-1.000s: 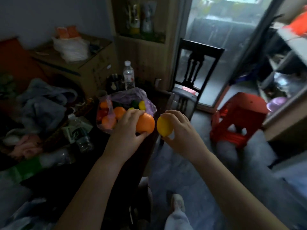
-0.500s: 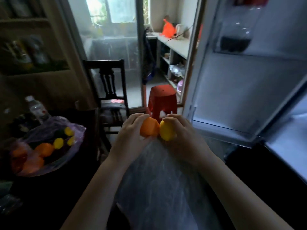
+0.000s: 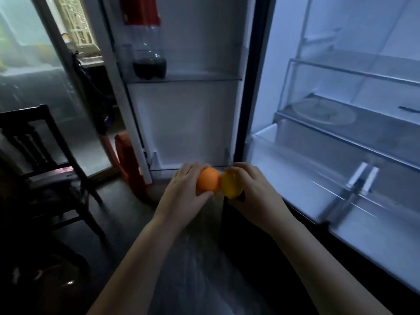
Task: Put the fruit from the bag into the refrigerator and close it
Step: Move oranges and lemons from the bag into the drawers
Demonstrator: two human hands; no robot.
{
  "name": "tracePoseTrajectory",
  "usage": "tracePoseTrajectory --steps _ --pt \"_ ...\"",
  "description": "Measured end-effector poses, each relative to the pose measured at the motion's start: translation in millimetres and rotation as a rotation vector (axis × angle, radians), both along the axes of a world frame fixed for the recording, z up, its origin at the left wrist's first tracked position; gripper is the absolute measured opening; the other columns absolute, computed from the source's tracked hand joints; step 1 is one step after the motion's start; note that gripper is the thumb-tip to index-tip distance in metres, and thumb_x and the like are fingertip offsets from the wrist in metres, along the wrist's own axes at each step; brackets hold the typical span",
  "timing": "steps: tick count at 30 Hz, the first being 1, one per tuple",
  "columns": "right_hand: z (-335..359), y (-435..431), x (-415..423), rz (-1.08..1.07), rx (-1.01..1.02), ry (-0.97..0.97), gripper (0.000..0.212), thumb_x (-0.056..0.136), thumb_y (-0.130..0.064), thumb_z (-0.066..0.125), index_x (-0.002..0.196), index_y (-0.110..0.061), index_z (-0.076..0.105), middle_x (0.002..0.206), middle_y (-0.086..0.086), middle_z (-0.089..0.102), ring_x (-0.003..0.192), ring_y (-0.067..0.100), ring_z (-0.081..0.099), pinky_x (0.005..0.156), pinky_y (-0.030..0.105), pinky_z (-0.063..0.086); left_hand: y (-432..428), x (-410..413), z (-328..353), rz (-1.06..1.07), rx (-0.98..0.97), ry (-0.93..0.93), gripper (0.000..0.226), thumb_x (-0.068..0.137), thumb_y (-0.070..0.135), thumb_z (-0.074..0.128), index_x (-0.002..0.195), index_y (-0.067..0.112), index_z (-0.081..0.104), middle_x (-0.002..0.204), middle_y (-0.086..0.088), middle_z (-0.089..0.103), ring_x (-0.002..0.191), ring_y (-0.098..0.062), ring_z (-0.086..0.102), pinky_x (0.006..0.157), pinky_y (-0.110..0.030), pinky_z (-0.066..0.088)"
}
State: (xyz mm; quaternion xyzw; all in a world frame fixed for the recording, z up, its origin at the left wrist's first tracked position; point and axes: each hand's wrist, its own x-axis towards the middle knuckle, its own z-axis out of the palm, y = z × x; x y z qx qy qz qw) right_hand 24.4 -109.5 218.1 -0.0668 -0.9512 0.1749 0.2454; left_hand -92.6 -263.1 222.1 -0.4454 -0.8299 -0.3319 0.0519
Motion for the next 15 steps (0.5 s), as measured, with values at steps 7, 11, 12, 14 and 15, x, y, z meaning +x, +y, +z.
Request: tracePoseTrajectory --steps 7,11,12,14,15 --pt "-4 80 74 -0.178 -0.030 -0.001 0.070 0.062 -0.015 0.080 0.126 -0.014 0.051 0.129 0.006 0.049 0.115 0.026 0.046 0.088 0.034 0.044 104 45 0 -0.209 0.020 -0.063 0.062 0.075 0.027 0.076 0.130 0.024 0.048 0.130 0.008 0.043 0.117 -0.013 0.045 0.096 -0.030 0.038" --pt "-5 121 119 -0.305 -0.046 0.003 0.067 0.067 -0.017 0.079 0.127 -0.017 0.050 0.131 0.002 0.048 0.117 0.018 0.044 0.092 0.019 0.032 163 73 -2 -0.327 0.022 -0.056 0.061 0.076 0.028 0.075 0.130 0.027 0.047 0.131 0.009 0.042 0.119 -0.012 0.043 0.096 -0.030 0.038" --pt "-6 130 129 -0.334 -0.052 0.005 0.067 0.067 -0.019 0.079 0.128 -0.018 0.050 0.131 0.001 0.047 0.118 0.017 0.044 0.093 0.018 0.031 176 80 -2 -0.353 0.022 -0.055 0.061 0.076 0.028 0.075 0.130 0.027 0.047 0.131 0.009 0.043 0.119 -0.011 0.042 0.095 -0.026 0.035" --pt "-8 147 147 -0.386 -0.066 -0.003 0.069 0.067 -0.020 0.080 0.128 -0.020 0.048 0.132 -0.002 0.046 0.120 0.016 0.043 0.092 0.018 0.031 200 93 -4 -0.404 0.024 -0.060 0.060 0.076 0.025 0.075 0.130 0.025 0.049 0.130 0.007 0.045 0.118 -0.012 0.043 0.094 -0.023 0.033" --pt "-10 154 155 -0.406 -0.070 -0.006 0.069 0.067 -0.020 0.080 0.128 -0.021 0.048 0.132 -0.003 0.046 0.120 0.016 0.042 0.092 0.019 0.032 211 98 -6 -0.431 0.022 -0.065 0.060 0.075 0.025 0.076 0.129 0.024 0.049 0.130 0.006 0.045 0.117 -0.012 0.043 0.094 -0.023 0.033"
